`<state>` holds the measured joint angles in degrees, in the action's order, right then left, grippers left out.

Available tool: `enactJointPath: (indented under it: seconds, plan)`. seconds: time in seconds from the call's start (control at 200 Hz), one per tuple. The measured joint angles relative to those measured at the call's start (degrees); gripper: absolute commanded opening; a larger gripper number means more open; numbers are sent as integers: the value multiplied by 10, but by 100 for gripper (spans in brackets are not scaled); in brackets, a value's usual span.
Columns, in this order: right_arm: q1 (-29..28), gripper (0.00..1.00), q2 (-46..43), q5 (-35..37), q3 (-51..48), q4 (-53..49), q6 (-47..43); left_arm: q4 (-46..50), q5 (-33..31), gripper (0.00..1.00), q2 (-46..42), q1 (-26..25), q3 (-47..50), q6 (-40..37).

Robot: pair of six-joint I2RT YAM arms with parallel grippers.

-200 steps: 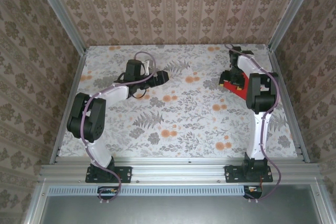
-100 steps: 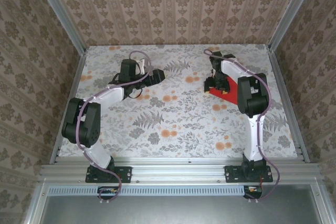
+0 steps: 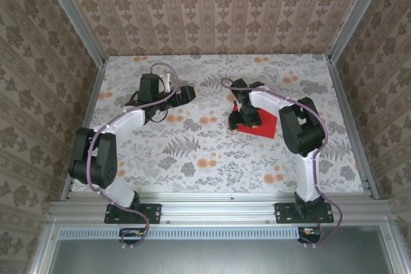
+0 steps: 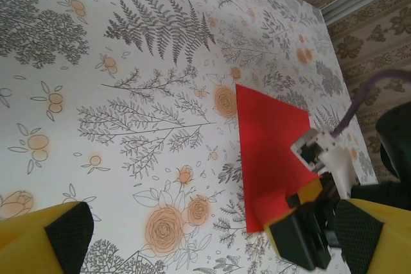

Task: Fold a paper plane with a square sheet of paper (pick it up from the middle)
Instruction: Move the square sheet of paper to the center of the table.

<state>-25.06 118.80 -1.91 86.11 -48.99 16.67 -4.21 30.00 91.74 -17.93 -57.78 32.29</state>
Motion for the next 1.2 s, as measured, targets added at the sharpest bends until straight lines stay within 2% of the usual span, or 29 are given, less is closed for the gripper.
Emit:
enactJointPath:
  seconds: [0.22,0.43,0.76,0.94,1.2]
  plan:
    - [-37,80,-62,-15,-62,24,5,29,-4,100,-38,0,13,-10]
    - [7,85,-113,18,-77,63,75,40,-4,100,-47,0,22,-10]
    - [41,87,-70,73,-71,104,162,47,-4,100,-63,-21,35,2]
    - [42,86,-29,80,-58,106,170,42,-4,100,-66,-27,41,12]
    - [39,83,-25,82,-51,106,169,41,-3,100,-66,-27,42,16]
